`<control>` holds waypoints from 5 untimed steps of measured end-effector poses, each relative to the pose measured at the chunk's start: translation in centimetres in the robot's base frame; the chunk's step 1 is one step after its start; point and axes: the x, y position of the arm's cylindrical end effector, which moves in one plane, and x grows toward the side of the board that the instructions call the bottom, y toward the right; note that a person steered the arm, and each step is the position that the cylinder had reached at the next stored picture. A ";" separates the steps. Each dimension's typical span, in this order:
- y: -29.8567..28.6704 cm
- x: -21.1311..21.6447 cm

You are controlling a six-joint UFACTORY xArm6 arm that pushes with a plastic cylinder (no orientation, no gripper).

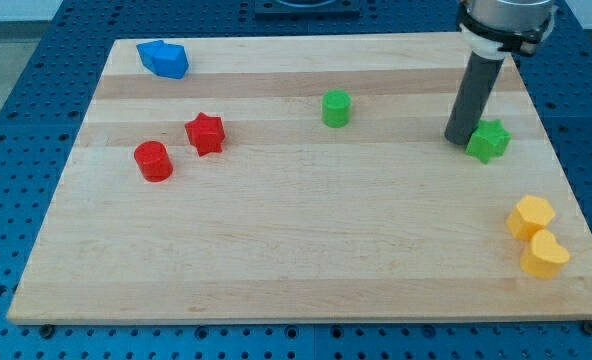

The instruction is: Move the green circle closer to the green star

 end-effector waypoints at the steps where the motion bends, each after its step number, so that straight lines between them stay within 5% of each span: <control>1: 0.1 0.0; 3: -0.1 -0.2; 5: -8.2 -0.1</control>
